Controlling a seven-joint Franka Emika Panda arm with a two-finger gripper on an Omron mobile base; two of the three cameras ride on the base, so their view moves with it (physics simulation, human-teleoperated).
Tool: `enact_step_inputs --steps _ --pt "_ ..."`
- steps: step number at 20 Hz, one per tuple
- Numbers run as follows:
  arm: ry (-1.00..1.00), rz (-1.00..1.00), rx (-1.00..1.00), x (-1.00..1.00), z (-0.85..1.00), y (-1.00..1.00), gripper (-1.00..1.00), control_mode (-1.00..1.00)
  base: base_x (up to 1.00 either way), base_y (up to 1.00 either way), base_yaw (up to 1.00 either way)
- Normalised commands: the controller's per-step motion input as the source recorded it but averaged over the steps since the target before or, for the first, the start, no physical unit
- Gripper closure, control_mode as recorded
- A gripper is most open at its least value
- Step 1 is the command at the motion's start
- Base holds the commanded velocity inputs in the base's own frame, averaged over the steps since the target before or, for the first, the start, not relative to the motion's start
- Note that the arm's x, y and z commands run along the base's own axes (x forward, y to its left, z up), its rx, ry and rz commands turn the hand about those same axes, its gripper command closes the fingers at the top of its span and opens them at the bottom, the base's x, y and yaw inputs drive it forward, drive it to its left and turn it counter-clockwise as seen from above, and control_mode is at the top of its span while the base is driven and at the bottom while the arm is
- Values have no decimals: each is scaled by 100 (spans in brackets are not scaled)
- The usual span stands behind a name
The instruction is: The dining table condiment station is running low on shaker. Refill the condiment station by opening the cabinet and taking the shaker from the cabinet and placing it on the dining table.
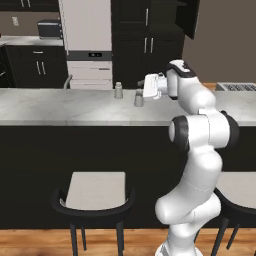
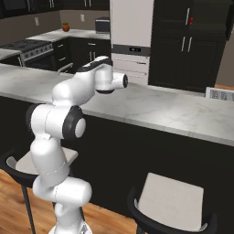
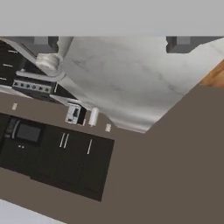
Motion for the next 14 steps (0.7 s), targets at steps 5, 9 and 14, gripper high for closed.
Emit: enact_step_inputs --steps 5,9,14 --pt "-1 -5 -10 -61 55 2 -100 -100 0 0 0" --pt "-10 -7 -15 -100 53 18 -100 -100 0 0 0" --pt "-10 -13 -15 -100 62 22 -100 -100 0 0 0"
